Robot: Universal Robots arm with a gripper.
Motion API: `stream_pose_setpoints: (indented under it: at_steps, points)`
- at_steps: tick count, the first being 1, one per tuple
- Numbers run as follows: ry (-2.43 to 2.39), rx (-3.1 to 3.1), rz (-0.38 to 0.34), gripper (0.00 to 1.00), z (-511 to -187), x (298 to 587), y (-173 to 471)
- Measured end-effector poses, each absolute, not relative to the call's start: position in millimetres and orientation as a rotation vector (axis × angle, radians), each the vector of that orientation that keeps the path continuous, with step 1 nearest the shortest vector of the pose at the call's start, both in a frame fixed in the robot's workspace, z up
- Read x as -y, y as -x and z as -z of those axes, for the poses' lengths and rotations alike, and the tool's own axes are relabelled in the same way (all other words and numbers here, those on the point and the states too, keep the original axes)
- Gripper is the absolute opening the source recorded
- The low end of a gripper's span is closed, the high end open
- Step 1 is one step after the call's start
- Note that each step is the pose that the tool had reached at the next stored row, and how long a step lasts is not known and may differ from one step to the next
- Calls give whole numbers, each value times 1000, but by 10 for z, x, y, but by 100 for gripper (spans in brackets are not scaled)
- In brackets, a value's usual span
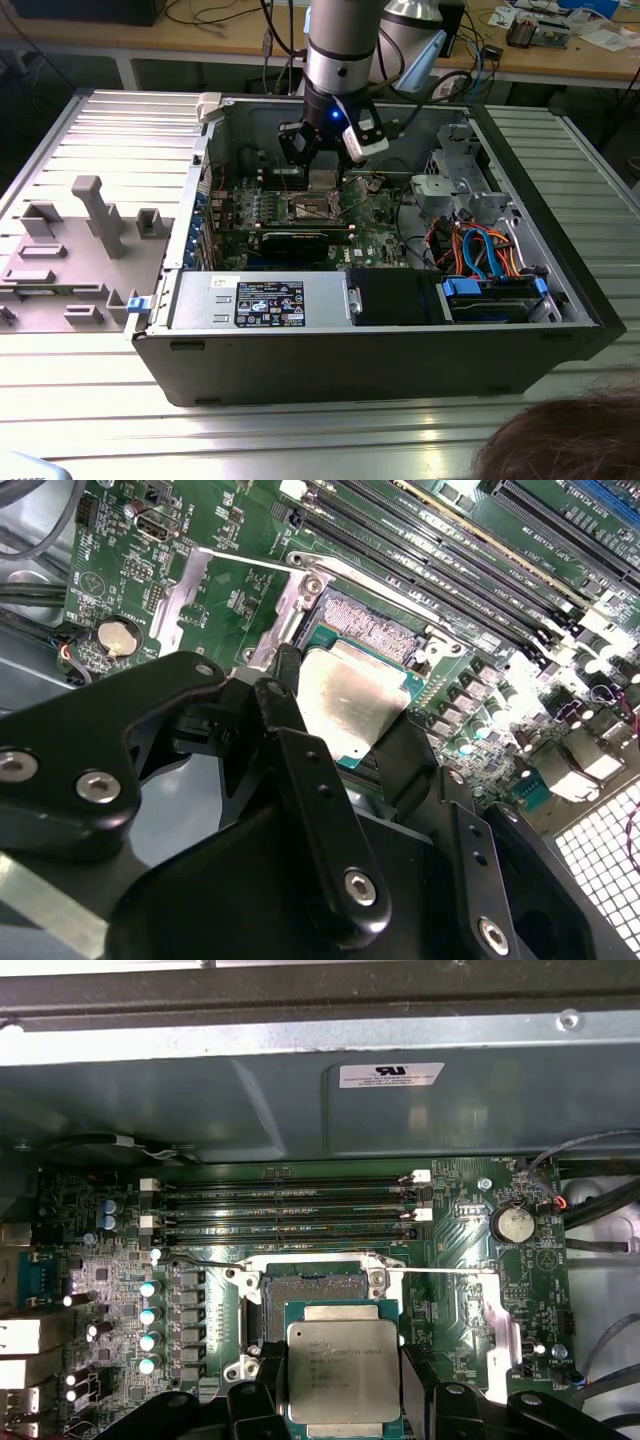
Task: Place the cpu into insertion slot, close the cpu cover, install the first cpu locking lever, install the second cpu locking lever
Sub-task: 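Place the cpu into insertion slot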
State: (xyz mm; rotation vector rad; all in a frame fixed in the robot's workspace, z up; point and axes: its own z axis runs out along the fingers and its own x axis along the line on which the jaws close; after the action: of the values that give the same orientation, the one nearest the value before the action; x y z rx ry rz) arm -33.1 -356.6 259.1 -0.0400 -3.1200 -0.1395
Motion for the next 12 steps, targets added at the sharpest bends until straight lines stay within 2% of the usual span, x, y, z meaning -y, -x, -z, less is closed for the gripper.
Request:
stream_pose_setpoints:
  at_steps: [12]
  points:
    - [40,3120,140,55,-2567,3566,330]
